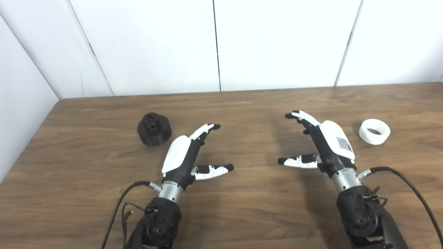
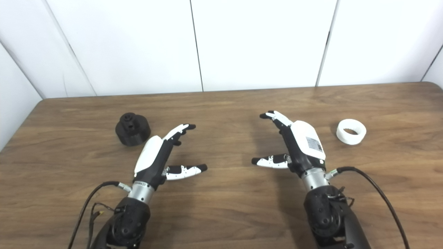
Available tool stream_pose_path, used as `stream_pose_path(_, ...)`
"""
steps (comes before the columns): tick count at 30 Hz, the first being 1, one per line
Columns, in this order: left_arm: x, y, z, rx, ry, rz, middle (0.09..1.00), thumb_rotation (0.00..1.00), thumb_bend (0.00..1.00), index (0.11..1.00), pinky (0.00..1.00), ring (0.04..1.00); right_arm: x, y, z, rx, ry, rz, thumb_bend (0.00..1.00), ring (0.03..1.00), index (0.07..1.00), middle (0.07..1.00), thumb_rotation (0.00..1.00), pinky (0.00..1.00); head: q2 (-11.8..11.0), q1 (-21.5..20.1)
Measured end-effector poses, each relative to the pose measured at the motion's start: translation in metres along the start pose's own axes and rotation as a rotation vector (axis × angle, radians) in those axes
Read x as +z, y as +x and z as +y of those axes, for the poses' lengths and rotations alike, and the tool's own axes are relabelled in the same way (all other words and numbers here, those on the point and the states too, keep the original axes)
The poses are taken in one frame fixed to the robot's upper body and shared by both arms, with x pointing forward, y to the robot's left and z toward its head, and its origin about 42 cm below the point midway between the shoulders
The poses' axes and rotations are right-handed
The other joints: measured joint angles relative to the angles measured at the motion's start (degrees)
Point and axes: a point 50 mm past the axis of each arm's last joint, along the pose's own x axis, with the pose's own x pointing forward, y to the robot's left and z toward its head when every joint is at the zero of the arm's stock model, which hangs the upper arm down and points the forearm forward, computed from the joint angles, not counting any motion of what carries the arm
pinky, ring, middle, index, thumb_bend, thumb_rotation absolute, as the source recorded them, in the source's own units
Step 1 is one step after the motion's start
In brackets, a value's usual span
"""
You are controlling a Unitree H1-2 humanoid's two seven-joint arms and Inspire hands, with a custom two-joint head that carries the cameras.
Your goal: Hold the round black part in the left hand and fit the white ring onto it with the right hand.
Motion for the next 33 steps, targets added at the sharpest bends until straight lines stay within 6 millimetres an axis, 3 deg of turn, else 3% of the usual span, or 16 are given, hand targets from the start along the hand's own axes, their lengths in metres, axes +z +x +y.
stream_pose_path(17, 0.0, 0.0, 0.0, 0.001, -0.003, 0.004, 0.917, 0.26, 0.81, 0.801, 0.77, 0.878, 0.002, 0.002, 0.0, 0.004, -0.002, -0.007, 0.76, 0.82, 0.815, 0.889, 0.18, 0.68, 0.1, 1.9)
stream_pose_path(19, 0.001, 0.0, -0.001, 0.0, 0.0, 0.005, 0.915, 0.26, 0.81, 0.803, 0.76, 0.875, 0.001, 0.002, 0.0, 0.003, -0.001, -0.006, 0.77, 0.817, 0.816, 0.888, 0.17, 0.67, -0.8, 6.9)
stream_pose_path(20, 0.001, 0.0, -0.001, 0.0, 0.003, 0.005, 0.914, 0.25, 0.81, 0.802, 0.76, 0.874, 0.001, 0.002, 0.0, 0.003, -0.001, -0.006, 0.77, 0.813, 0.814, 0.886, 0.17, 0.67, -0.8, 6.9)
stream_pose_path(21, 0.003, 0.0, -0.003, -0.001, -0.002, 0.004, 0.913, 0.26, 0.81, 0.803, 0.75, 0.87, 0.0, 0.002, -0.001, 0.003, 0.0, -0.005, 0.77, 0.813, 0.814, 0.885, 0.16, 0.66, -1.5, 10.9)
stream_pose_path(22, 0.004, 0.001, -0.004, -0.001, -0.004, 0.003, 0.912, 0.28, 0.81, 0.804, 0.73, 0.864, -0.001, 0.001, -0.002, 0.002, 0.001, -0.004, 0.77, 0.813, 0.814, 0.886, 0.15, 0.66, -1.5, 10.9)
stream_pose_path(24, 0.007, 0.001, -0.009, -0.001, -0.009, -0.002, 0.914, 0.3, 0.81, 0.809, 0.72, 0.862, -0.004, 0.001, -0.005, 0.002, 0.002, -0.003, 0.78, 0.81, 0.809, 0.881, 0.14, 0.65, -2.7, 16.4)
stream_pose_path(27, 0.011, 0.002, -0.021, -0.009, -0.011, 0.001, 0.922, 0.32, 0.81, 0.818, 0.7, 0.866, -0.014, -0.002, -0.012, 0.0, 0.002, -0.004, 0.78, 0.82, 0.806, 0.881, 0.09, 0.67, -3.6, 19.9)
stream_pose_path(33, 0.017, 0.006, -0.037, -0.028, -0.024, 0.007, 0.931, 0.31, 0.8, 0.83, 0.75, 0.895, -0.027, -0.008, -0.017, 0.004, 0.01, 0.026, 0.79, 0.848, 0.817, 0.888, 0.06, 0.71, -4.0, 20.0)
